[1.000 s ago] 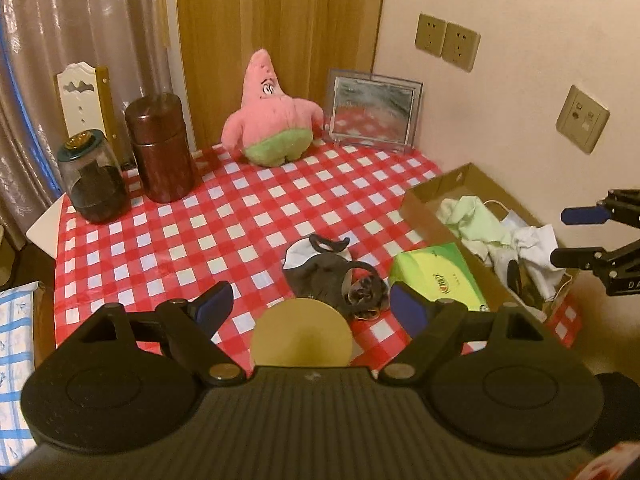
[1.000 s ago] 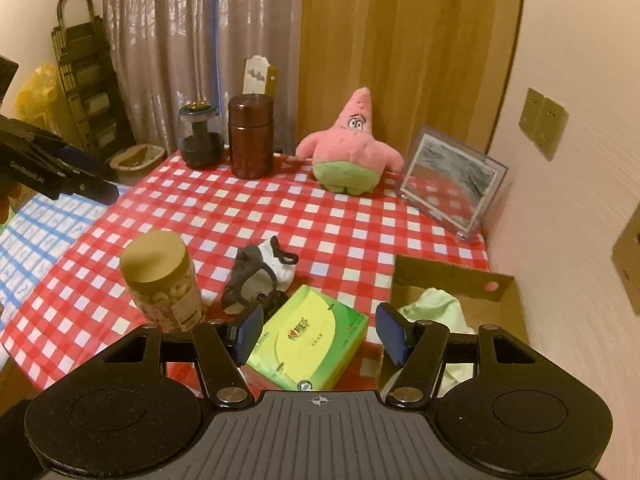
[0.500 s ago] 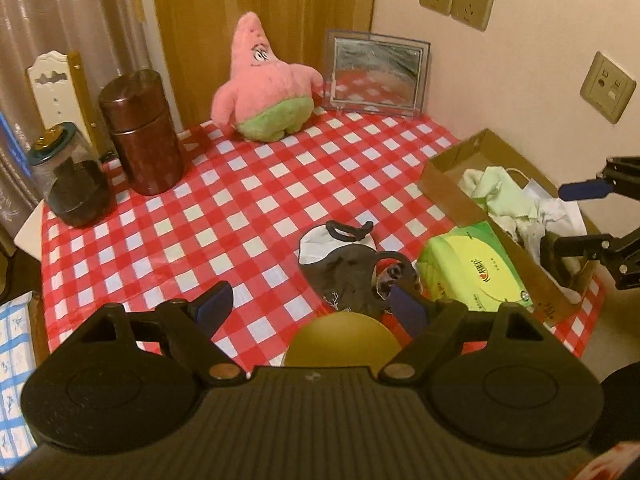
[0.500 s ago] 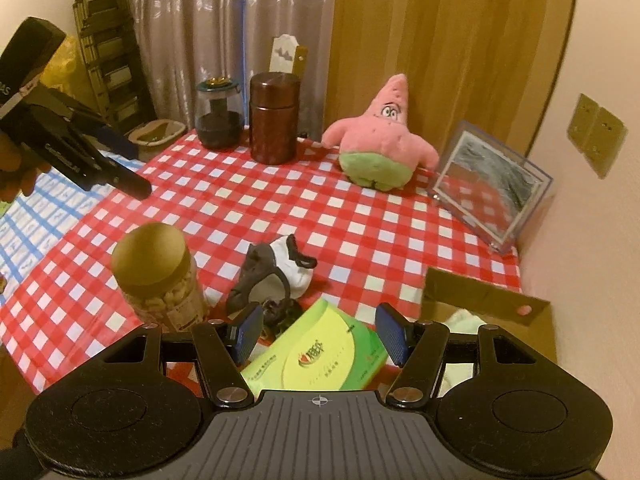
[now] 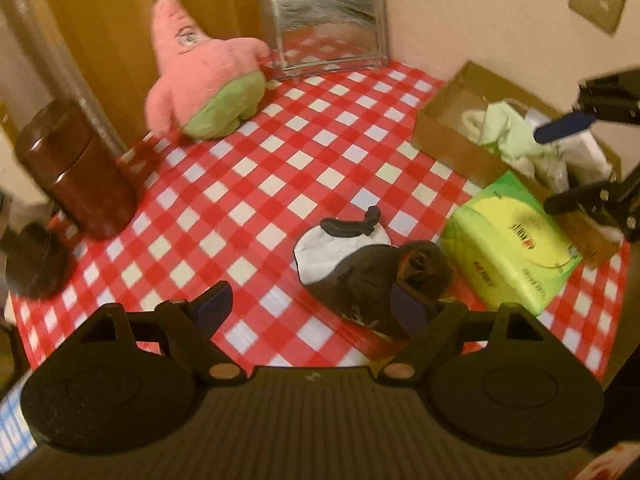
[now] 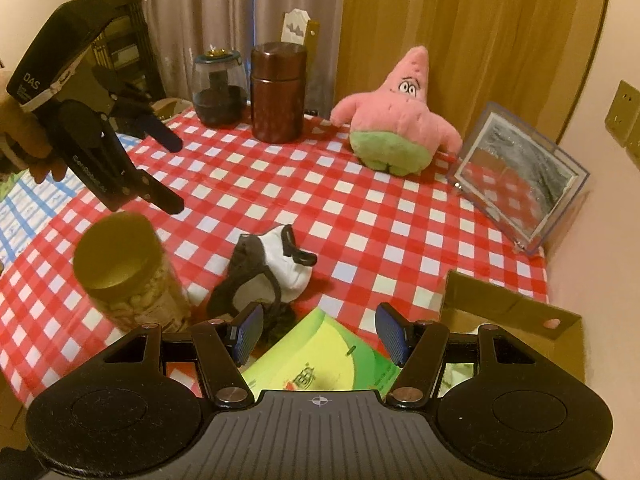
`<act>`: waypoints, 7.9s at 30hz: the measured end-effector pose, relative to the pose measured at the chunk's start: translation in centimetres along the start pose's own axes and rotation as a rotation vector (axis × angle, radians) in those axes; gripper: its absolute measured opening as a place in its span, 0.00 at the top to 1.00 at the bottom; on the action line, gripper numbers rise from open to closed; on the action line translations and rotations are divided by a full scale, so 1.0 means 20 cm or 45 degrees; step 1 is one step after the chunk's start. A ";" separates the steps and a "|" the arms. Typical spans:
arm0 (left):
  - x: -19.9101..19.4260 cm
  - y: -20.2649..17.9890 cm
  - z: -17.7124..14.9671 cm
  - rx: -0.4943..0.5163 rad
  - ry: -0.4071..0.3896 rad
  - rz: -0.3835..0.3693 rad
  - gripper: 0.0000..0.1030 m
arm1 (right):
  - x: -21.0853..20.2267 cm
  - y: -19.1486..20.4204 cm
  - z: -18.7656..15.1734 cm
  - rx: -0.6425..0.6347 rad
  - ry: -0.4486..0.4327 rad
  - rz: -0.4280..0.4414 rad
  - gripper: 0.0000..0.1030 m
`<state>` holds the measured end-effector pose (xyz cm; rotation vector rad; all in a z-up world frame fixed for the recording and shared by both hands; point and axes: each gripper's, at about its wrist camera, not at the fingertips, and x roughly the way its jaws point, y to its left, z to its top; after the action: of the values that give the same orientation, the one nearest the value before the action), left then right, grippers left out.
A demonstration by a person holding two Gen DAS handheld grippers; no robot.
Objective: Organize soft objects
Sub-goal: 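Move both tools back toward the black-and-white mask on the table, then grasp the mask strap with the left tool while the right tool grasps a dark item, then carry the mask and dark item over the cardboard tray with both tools, then lower both tools into the tray and open them to release the items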
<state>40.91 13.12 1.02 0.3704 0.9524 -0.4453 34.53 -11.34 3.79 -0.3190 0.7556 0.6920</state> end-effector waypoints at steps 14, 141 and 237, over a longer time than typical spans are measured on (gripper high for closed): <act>0.37 -0.13 0.16 0.447 0.074 -0.178 0.13 | 0.29 -0.14 0.05 0.024 0.022 0.019 0.39; -0.66 -0.93 -0.23 -0.752 -0.380 -0.128 0.96 | -0.66 0.06 -0.51 0.489 -0.149 -0.005 0.89; 0.40 -1.50 0.35 -0.352 -0.160 -0.296 0.68 | -0.12 -0.55 -0.95 0.473 0.129 -0.217 0.89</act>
<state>34.32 -17.44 -5.25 -0.0196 0.9228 -0.5338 30.83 -29.93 -7.42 -0.0774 0.9238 0.3664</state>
